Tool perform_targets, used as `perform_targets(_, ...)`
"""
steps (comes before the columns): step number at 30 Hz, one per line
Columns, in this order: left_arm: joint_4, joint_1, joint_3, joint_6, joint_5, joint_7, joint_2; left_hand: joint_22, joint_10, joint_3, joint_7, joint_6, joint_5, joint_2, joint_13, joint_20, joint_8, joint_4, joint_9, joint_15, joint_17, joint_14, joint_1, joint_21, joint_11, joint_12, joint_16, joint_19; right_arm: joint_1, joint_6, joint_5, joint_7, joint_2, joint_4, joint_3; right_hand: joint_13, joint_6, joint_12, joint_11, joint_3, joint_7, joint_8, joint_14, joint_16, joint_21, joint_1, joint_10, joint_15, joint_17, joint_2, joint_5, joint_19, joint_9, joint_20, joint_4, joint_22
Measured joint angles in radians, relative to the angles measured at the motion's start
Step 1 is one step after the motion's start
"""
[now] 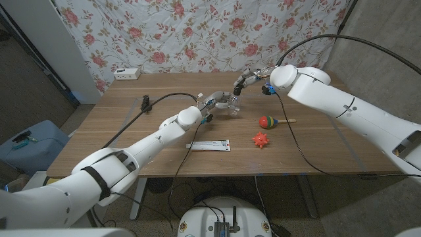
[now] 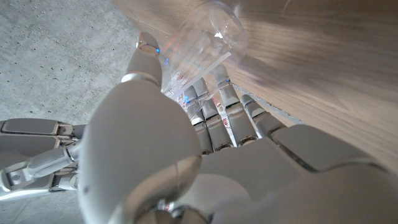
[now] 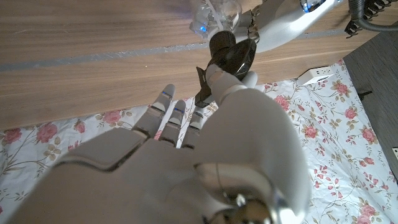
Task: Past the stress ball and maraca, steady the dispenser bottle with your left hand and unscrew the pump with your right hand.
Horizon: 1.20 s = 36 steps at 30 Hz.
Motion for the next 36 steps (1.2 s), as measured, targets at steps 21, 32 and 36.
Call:
perform_targets(21,-0.003,0.002,-0.002,-0.008,0.0,0.006,0.001,0.0,0.002,0.0,0.0,0.0,0.0,0.0,0.0,0.0,0.0,0.0,0.001,0.0,0.0,0.0,0.0,0.0,0.002,-0.005,-0.001,0.0,-0.002,-0.01,-0.022,0.015,-0.02,-0.037,0.013,0.003,-0.115,-0.005,0.015,-0.02,0.0,-0.064,-0.022,0.0,0.0,0.01,-0.026,0.022,0.002,-0.022,0.007,-0.025,-0.009,0.014,0.014,0.0)
perform_targets(32,-0.023,0.013,-0.004,-0.006,0.011,0.028,0.007,0.0,0.002,0.0,0.0,0.0,0.0,0.0,0.0,0.0,0.0,0.0,0.001,0.0,0.001,0.0,0.0,0.0,0.002,-0.003,0.0,0.0,-0.042,-0.033,-0.01,-0.018,-0.052,-0.106,0.064,0.003,-0.175,-0.005,0.037,-0.067,0.002,-0.091,-0.018,0.008,0.002,-0.065,-0.029,0.03,0.002,-0.038,0.0,-0.017,-0.009,0.022,0.045,0.0)
perform_targets(36,-0.028,0.017,-0.004,-0.006,0.017,0.039,0.009,0.0,0.002,0.0,0.0,0.0,0.0,0.0,0.0,0.0,0.0,0.0,0.0,0.002,0.001,0.002,0.0,0.0,0.002,-0.003,0.0,0.0,-0.058,-0.036,-0.004,-0.032,-0.058,-0.123,0.079,0.003,-0.21,-0.004,0.053,-0.101,0.005,-0.102,-0.015,0.008,0.005,-0.128,-0.024,0.042,0.002,-0.05,-0.001,-0.01,-0.007,0.029,0.068,0.0)
